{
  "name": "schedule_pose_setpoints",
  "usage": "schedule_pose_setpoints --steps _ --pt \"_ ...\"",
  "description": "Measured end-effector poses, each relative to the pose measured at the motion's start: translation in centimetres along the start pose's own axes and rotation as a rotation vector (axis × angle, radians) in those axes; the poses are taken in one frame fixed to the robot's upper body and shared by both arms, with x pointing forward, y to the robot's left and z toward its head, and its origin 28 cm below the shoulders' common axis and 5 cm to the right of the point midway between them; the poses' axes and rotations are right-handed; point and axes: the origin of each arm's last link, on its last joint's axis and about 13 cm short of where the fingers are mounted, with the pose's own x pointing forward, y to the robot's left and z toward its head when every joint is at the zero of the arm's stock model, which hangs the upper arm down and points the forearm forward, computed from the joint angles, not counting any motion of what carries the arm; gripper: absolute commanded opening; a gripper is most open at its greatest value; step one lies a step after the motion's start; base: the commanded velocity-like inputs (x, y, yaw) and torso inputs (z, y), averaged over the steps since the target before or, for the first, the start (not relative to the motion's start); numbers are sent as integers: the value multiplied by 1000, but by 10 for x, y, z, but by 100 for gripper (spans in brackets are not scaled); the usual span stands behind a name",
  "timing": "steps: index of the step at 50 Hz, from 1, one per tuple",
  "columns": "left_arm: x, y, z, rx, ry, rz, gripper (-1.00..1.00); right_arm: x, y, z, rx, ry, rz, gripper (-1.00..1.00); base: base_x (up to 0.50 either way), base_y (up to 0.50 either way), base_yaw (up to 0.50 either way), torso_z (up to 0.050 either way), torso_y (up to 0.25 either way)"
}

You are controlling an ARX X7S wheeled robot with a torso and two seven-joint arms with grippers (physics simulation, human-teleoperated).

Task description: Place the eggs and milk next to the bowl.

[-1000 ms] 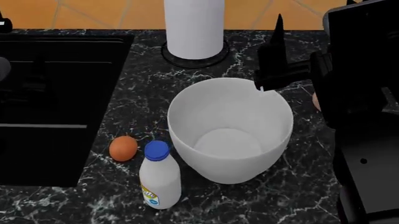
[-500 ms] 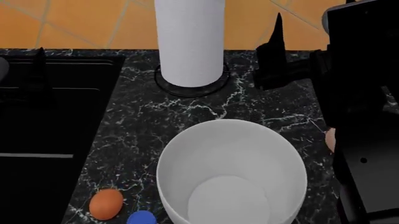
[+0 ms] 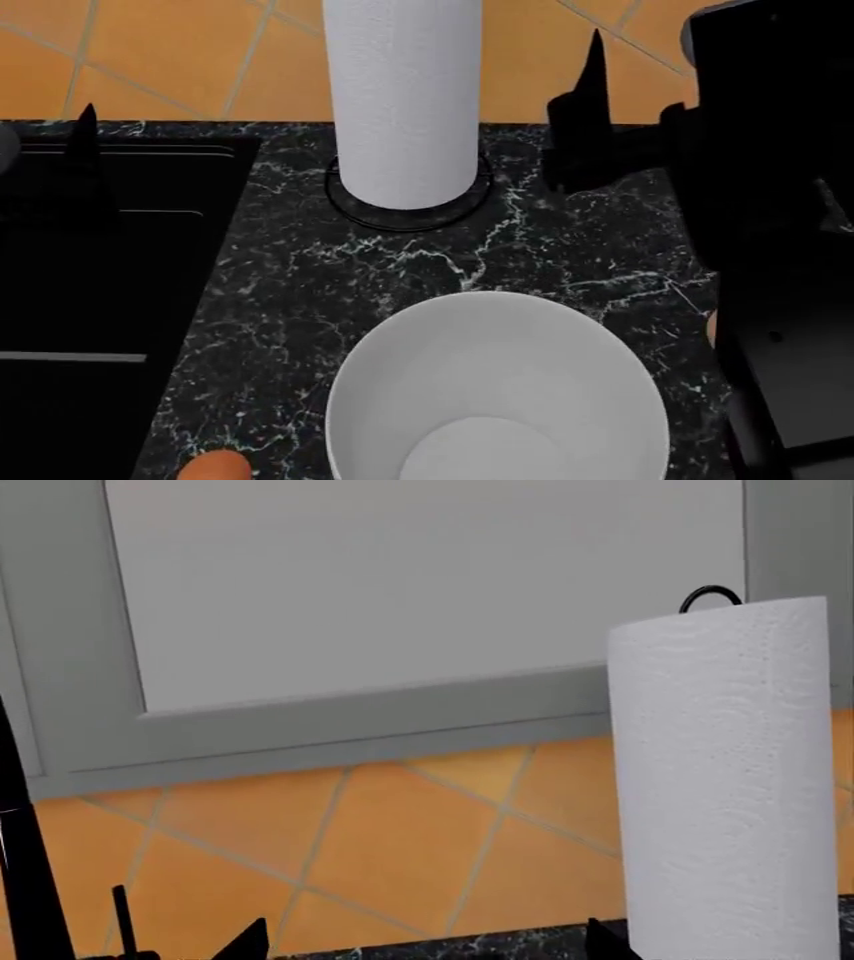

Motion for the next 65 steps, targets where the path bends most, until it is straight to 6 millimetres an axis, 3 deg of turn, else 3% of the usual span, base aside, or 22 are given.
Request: schedule_pose_setpoints --steps 14,32,65 --pt "1 -1 -1 -2 3 -13 100 -12 -15 15 -69 94 37 100 0 0 0 0 0" --pt "2 -3 -3 -4 10 -28 100 -41 -46 31 -219 352 130 100 0 0 0 0 0" --pt "-2 -2 -8 -5 20 -23 100 -53 -73 18 -296 677 144 100 0 0 0 0 0"
